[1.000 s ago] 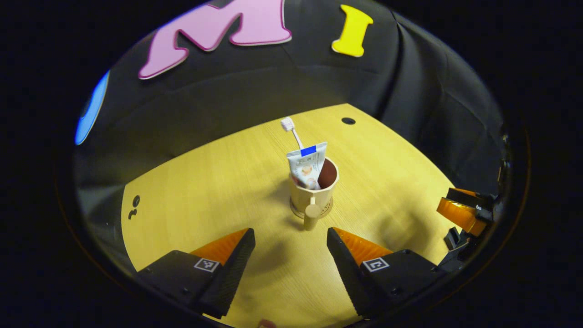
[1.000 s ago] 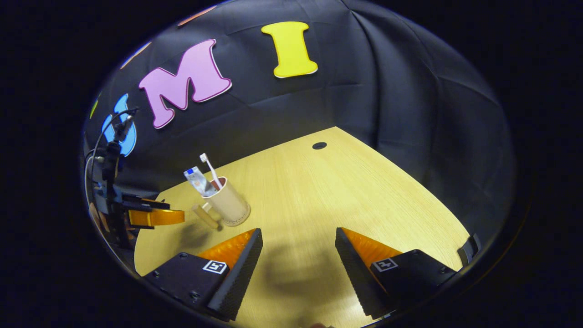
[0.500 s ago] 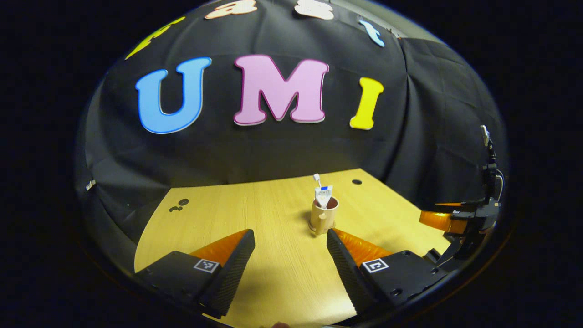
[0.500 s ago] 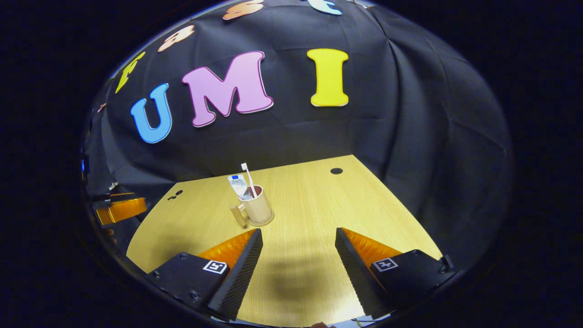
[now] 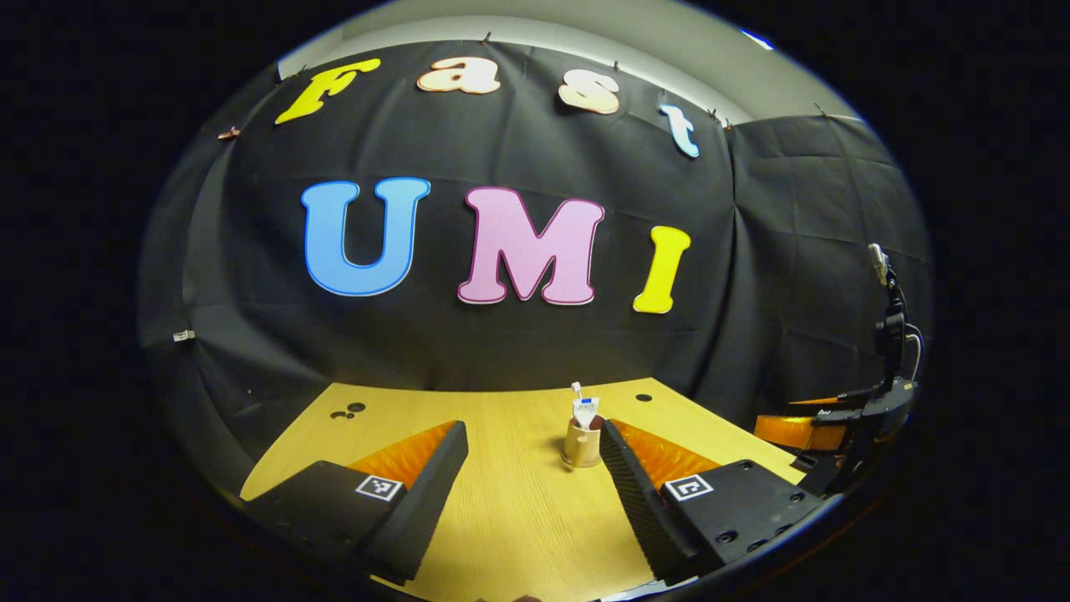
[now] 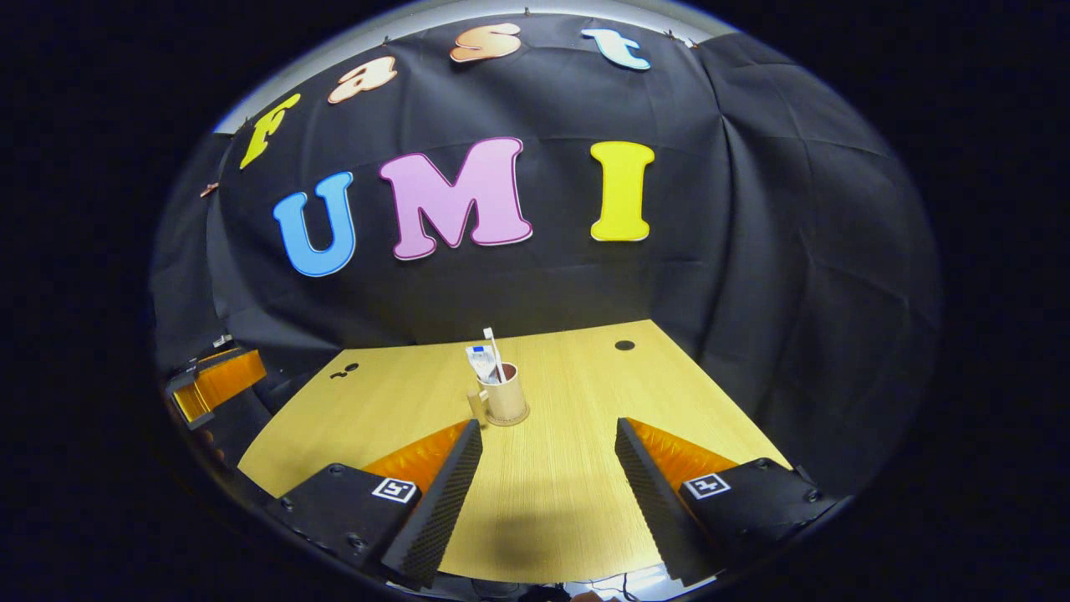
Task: Put the toothbrush and toothpaste on the desktop into the cup, then pick up the cup and place it on the coaster on the desktop.
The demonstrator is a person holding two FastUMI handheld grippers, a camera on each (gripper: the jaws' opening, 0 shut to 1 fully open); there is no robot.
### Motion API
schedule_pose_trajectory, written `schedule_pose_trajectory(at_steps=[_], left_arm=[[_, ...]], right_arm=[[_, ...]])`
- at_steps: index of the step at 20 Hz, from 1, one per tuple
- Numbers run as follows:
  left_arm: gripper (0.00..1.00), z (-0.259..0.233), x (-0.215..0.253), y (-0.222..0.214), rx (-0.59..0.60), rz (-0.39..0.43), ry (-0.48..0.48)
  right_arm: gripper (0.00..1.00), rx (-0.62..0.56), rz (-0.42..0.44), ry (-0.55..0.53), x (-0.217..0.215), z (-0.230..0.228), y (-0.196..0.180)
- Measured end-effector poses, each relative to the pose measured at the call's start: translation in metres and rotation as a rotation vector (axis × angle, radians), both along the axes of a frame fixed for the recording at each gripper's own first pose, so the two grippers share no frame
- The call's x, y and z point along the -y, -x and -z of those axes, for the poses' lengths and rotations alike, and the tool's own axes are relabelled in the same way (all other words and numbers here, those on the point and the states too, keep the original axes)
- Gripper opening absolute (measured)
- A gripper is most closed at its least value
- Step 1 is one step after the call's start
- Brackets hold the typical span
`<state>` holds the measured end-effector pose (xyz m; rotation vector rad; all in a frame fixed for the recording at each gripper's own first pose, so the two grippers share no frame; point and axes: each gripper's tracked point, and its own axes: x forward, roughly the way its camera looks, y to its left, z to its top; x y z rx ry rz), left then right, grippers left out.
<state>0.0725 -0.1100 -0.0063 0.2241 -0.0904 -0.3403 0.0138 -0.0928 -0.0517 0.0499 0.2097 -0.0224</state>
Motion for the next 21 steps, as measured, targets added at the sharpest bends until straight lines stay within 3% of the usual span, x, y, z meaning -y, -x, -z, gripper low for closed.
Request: schedule_pose_trajectory(at_steps=[7, 14, 21], left_arm=[[0.98, -0.032, -0.025, 0.025, 0.078, -0.027, 0.045], [0.99, -0.024, -0.044, 0.058, 0.106, -0.056, 0.042], [0.99, -0.007, -0.059, 0.083, 0.101, -0.098, 0.057]], right_arm=[[0.98, 0.120, -0.002, 0.023, -0.021, -0.047, 0.024], [0.98, 0.185, 0.005, 0.041, -0.035, -0.064, 0.053], [0.98, 0.200, -0.003, -0.001, -0.057, -0.043, 0.088]])
